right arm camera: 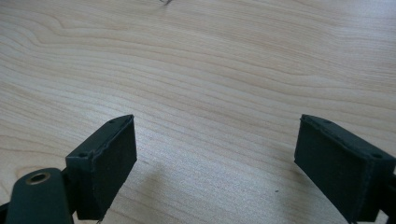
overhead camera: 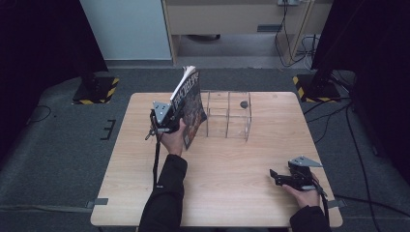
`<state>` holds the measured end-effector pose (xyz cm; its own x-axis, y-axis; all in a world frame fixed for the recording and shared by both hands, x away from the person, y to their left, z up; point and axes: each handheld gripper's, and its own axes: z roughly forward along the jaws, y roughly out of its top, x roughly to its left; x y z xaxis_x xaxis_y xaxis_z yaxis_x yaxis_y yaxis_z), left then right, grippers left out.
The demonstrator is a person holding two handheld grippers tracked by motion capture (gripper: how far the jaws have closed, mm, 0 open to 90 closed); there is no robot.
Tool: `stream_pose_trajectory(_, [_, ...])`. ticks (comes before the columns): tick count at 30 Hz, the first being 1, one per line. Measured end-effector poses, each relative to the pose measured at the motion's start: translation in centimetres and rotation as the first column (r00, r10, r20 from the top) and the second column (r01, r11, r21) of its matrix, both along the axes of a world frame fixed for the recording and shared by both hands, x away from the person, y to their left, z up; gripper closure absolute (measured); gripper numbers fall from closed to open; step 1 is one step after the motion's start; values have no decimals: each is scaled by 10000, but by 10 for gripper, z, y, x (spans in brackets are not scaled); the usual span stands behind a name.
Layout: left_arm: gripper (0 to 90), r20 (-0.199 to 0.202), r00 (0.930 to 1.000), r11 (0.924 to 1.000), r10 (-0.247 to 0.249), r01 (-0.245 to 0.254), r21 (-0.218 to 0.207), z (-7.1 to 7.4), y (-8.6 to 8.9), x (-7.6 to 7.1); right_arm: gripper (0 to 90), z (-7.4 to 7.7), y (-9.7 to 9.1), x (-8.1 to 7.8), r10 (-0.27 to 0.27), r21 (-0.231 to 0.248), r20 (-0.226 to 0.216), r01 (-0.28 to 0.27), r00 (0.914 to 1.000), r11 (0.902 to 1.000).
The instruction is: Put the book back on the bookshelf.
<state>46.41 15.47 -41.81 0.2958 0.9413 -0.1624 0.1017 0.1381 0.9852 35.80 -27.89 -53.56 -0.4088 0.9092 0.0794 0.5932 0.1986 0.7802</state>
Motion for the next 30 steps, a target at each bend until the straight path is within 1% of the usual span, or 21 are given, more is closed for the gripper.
stream_pose_trajectory(5, [721, -141, 9999, 9998, -3, 5, 192, 1, 5, -4, 129, 0, 1, 0, -22, 3, -32, 22, 10000, 10000])
stream_pose_trajectory(8, [638, -100, 9999, 9994, -56, 59, 332, 3, 8, -8, 129, 0, 2, 0, -39, -17, -93, 38, 9999, 10000])
stream_pose_trajectory(9, [586, -91, 9999, 9991, -73, 76, 406, 4, 10, -10, 129, 0, 2, 0, -31, -13, -106, 31, 9999, 10000])
stream_pose_trajectory(10, [555, -65, 10000, 9989, -11, 14, 461, 5, 11, -11, 129, 0, 2, 0, -34, -5, -90, 34, 10000, 10000])
stream_pose_trajectory(13, [459, -91, 10000, 9994, -7, 10, 342, 8, 16, -17, 129, 0, 2, 0, -41, -3, -57, 41, 10000, 10000])
stream_pose_trajectory(14, [432, -121, 9998, 9996, -130, 134, 262, 9, 18, -19, 129, 0, 2, 0, -43, -4, -49, 43, 10000, 10000])
stream_pose_trajectory(15, [409, -74, 9998, 9993, -196, 198, 315, 11, 19, -21, 129, 0, 2, -1, -53, 3, -44, 53, 10000, 10000])
stream_pose_trajectory(16, [392, -115, 9991, 9983, -413, 417, 414, 13, 19, -24, 128, 0, 2, 0, -54, 7, -55, 54, 10000, 10000])
stream_pose_trajectory(17, [369, -113, 9989, 9978, -465, 470, 465, 15, 20, -26, 128, 0, 1, 0, -13, -27, -24, 13, 10000, 10000])
stream_pose_trajectory(19, [341, -150, 9980, 9971, -610, 616, 454, 18, 21, -31, 128, 0, 1, 0, -22, -19, -17, 22, 10000, 10000])
stream_pose_trajectory(20, [329, -208, 9975, 9966, -678, 687, 448, 19, 22, -36, 128, 0, 1, 0, -26, -11, -11, 26, 10000, 10000])
stream_pose_trajectory(21, [314, -235, 9973, 9963, -694, 705, 497, 20, 23, -38, 127, 0, 1, 0, -27, -12, 10, 27, 10000, 10000])
stream_pose_trajectory(23, [300, -277, 9964, 9950, -807, 822, 559, 21, 26, -47, 125, 0, 1, 0, -51, -20, 48, 51, 10000, 10000])
stream_pose_trajectory(24, [293, -335, 9964, 9952, -779, 797, 573, 21, 27, -50, 125, 0, 1, 0, -60, -11, 46, 60, 10000, 10000])
stream_pose_trajectory(28, [263, -683, 9946, 9954, -781, 816, 503, 17, 38, -63, 118, 0, 0, 0, -173, 96, -9, 173, 9998, 9998])
stream_pose_trajectory(29, [259, -819, 9936, 9953, -775, 819, 523, 14, 43, -69, 118, 0, 0, 0, -191, 91, 14, 191, 9998, 9998])
stream_pose_trajectory(30, [250, -929, 9927, 9949, -772, 827, 569, 13, 45, -71, 116, 0, -1, 0, -175, 60, 60, 174, 9998, 9998])
